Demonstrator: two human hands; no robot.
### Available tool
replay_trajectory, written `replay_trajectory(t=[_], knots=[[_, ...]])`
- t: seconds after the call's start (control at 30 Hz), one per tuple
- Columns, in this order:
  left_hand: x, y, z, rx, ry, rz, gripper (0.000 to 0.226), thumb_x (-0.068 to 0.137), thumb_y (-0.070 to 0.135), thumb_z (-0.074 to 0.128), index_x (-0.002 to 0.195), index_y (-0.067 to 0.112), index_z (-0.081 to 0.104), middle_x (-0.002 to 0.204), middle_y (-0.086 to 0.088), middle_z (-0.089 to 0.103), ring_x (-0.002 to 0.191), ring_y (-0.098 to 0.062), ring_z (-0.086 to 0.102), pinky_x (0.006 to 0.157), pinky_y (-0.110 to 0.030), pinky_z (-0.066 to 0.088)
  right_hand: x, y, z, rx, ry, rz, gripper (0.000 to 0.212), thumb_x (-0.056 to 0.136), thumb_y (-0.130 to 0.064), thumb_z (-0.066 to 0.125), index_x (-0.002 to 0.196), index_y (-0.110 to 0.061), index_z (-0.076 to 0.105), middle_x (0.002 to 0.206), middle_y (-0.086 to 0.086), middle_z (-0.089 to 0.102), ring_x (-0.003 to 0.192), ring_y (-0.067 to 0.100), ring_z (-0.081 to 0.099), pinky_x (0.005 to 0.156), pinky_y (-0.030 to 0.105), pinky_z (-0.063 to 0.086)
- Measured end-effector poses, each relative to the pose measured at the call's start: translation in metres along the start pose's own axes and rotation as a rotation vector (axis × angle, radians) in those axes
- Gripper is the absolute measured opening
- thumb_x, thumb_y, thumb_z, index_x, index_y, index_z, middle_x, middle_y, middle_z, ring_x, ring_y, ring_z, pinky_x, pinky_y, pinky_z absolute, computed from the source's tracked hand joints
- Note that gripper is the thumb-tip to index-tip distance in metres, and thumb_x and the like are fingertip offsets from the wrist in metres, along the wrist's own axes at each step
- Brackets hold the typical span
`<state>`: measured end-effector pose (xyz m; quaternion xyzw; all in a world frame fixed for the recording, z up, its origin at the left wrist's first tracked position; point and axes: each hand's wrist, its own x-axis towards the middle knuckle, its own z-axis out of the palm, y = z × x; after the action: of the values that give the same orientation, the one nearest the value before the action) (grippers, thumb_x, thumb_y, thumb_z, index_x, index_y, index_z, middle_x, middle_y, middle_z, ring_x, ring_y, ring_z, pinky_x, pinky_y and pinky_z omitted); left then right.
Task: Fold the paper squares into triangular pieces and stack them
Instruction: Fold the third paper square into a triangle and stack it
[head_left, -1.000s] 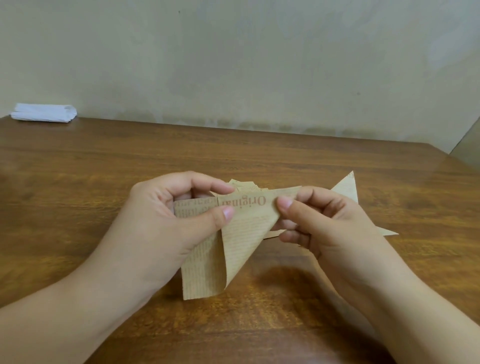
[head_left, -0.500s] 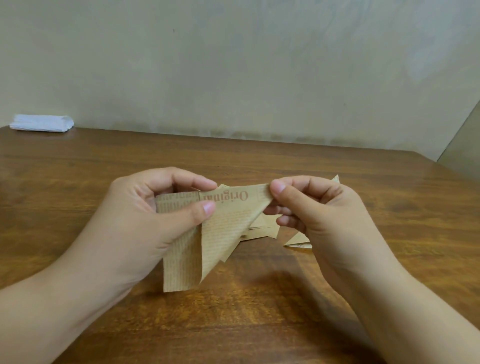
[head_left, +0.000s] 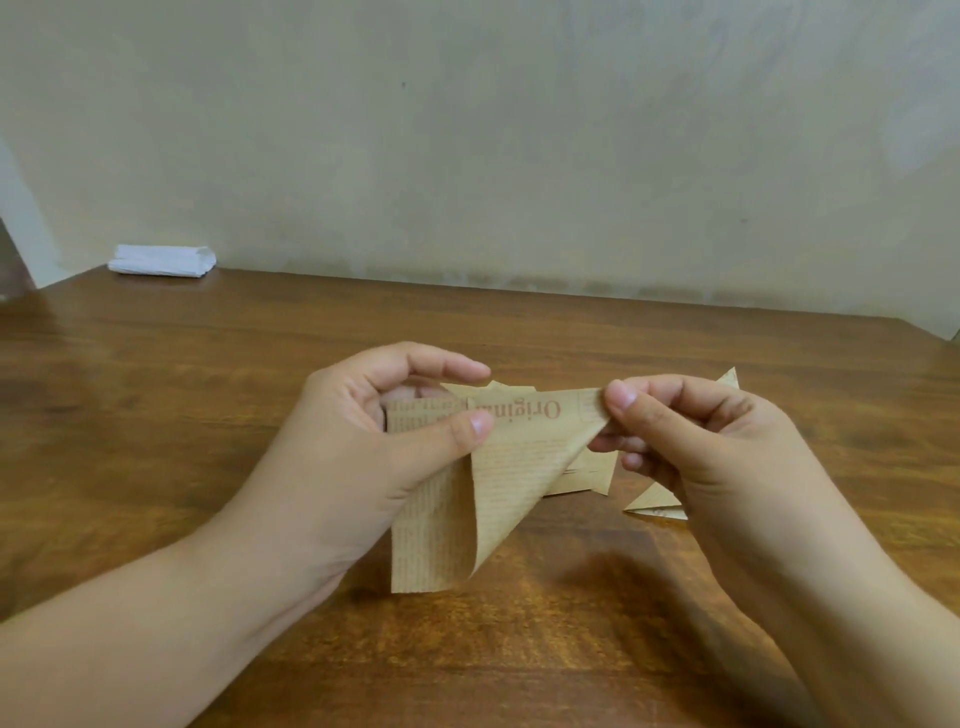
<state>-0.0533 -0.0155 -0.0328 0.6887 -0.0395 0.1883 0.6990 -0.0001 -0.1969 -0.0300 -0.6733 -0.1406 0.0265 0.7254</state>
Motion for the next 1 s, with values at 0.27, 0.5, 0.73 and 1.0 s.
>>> replay_trajectory(t=[0.27, 0.5, 0.73, 1.0], knots=[[0.001, 0.0006, -0.0017, 0.037, 0.004, 0.013, 0.016, 0.054, 0.018, 0.073, 0.068, 0.024, 0.075, 0.076, -0.006, 0.072, 0.07, -0.014, 0.069, 0.065, -0.025, 0.057, 0.0003, 0.0012, 0.0008, 0.018, -0.008, 0.014, 0.023, 0.058, -0.031, 0.07, 0.069, -0.012, 0.073, 0.067, 0.008, 0.071, 0.061, 0.007, 0.065, 0.058, 0.015, 0.048], [0.0036, -0.0029, -0.0024, 0.054, 0.019, 0.015, 0.016, 0.051, 0.02, 0.074, 0.066, 0.024, 0.075, 0.077, -0.007, 0.072, 0.072, -0.014, 0.069, 0.065, -0.025, 0.058, -0.0006, -0.001, 0.002, 0.036, -0.059, 0.05, 0.022, 0.055, -0.032, 0.071, 0.066, -0.013, 0.074, 0.068, 0.006, 0.071, 0.061, 0.007, 0.065, 0.062, 0.019, 0.047], [0.0023, -0.0026, -0.0009, 0.034, 0.021, 0.02, 0.016, 0.053, 0.016, 0.073, 0.066, 0.025, 0.075, 0.077, -0.002, 0.073, 0.073, -0.012, 0.07, 0.061, -0.021, 0.055, -0.0007, -0.0016, 0.0018, -0.01, -0.074, 0.014, 0.024, 0.057, -0.03, 0.071, 0.072, -0.011, 0.072, 0.07, 0.008, 0.072, 0.064, 0.009, 0.066, 0.059, 0.017, 0.046], [0.0021, -0.0017, 0.0006, 0.009, 0.03, 0.021, 0.017, 0.051, 0.014, 0.072, 0.066, 0.022, 0.075, 0.076, -0.007, 0.073, 0.069, -0.013, 0.069, 0.061, -0.021, 0.057, 0.0002, -0.0006, -0.0004, 0.0, -0.062, 0.016, 0.017, 0.063, -0.031, 0.068, 0.066, -0.015, 0.072, 0.067, 0.006, 0.072, 0.063, 0.008, 0.067, 0.059, 0.016, 0.047]])
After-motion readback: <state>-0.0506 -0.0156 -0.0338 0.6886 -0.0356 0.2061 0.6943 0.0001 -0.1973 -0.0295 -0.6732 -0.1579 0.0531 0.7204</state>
